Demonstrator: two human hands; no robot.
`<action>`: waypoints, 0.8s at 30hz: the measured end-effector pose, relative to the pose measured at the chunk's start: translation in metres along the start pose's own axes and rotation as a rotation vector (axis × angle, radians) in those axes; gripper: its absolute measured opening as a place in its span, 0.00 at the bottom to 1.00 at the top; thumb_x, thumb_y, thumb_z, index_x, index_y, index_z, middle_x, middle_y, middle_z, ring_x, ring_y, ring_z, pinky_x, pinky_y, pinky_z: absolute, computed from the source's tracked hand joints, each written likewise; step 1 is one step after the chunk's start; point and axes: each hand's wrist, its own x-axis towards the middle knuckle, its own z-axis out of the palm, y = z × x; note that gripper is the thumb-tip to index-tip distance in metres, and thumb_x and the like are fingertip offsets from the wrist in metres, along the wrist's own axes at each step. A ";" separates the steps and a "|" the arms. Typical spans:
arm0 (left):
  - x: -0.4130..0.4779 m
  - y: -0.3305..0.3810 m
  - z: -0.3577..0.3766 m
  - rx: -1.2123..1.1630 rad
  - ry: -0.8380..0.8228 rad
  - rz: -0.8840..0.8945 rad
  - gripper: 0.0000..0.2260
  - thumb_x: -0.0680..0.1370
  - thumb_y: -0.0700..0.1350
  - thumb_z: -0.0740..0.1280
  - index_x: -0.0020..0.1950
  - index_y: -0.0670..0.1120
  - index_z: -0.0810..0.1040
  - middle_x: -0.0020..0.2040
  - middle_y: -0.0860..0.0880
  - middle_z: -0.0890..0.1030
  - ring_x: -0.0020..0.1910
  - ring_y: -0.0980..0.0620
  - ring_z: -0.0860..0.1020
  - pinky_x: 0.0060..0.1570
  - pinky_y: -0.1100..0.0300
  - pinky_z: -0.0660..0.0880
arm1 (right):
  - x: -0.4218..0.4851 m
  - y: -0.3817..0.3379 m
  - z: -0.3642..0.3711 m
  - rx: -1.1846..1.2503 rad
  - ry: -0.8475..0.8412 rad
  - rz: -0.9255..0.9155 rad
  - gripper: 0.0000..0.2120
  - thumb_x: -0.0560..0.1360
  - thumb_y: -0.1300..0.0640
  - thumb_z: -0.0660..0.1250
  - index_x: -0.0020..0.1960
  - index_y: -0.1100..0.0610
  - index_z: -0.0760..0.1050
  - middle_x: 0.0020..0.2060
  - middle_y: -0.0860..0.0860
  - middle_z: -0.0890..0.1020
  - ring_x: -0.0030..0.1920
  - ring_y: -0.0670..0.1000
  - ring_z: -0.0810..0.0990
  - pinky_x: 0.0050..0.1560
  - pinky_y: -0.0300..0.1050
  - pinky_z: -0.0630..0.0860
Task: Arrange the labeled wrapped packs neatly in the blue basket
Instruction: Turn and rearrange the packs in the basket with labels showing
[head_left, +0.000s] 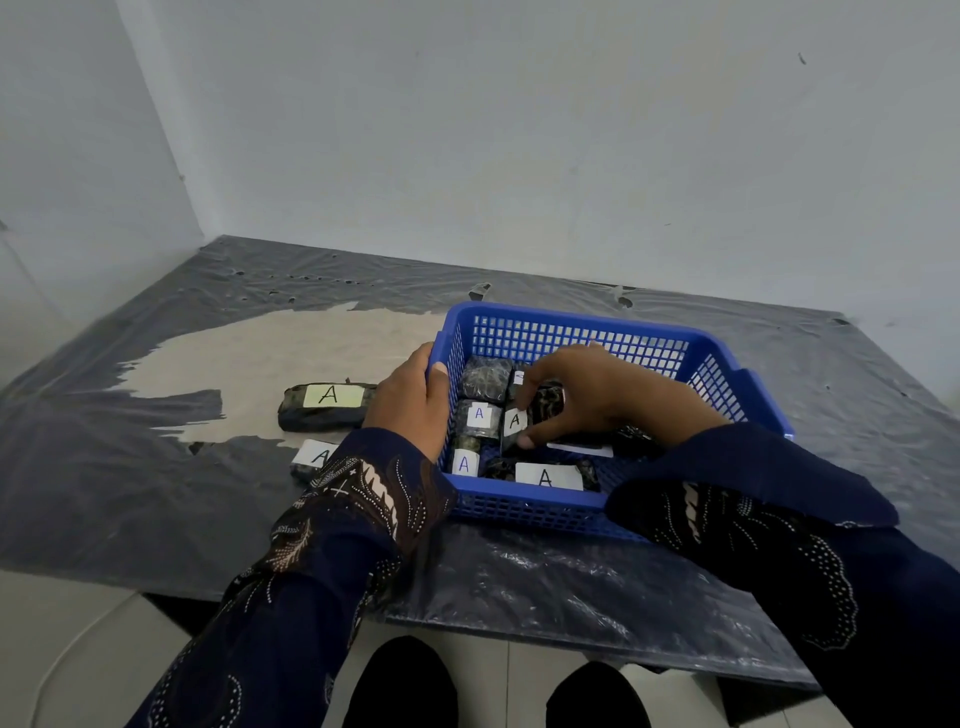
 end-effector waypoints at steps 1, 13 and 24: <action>0.000 0.000 0.000 0.000 -0.002 -0.003 0.20 0.84 0.49 0.52 0.76 0.46 0.63 0.66 0.45 0.77 0.61 0.44 0.76 0.59 0.53 0.72 | 0.000 0.002 0.005 -0.018 0.010 -0.007 0.29 0.60 0.26 0.72 0.53 0.42 0.80 0.52 0.41 0.80 0.60 0.51 0.75 0.71 0.68 0.62; -0.001 0.001 0.000 0.000 0.010 0.004 0.19 0.84 0.49 0.52 0.75 0.47 0.65 0.63 0.45 0.78 0.58 0.45 0.77 0.55 0.55 0.72 | -0.004 0.004 0.009 -0.115 0.023 -0.037 0.23 0.67 0.29 0.70 0.52 0.44 0.81 0.63 0.43 0.75 0.72 0.50 0.65 0.73 0.76 0.47; 0.000 0.000 0.000 -0.001 -0.006 -0.011 0.20 0.84 0.49 0.51 0.75 0.47 0.63 0.65 0.45 0.77 0.60 0.45 0.76 0.59 0.53 0.73 | -0.002 0.003 0.016 -0.201 -0.003 -0.040 0.24 0.69 0.32 0.71 0.59 0.43 0.75 0.59 0.42 0.78 0.68 0.51 0.70 0.73 0.76 0.47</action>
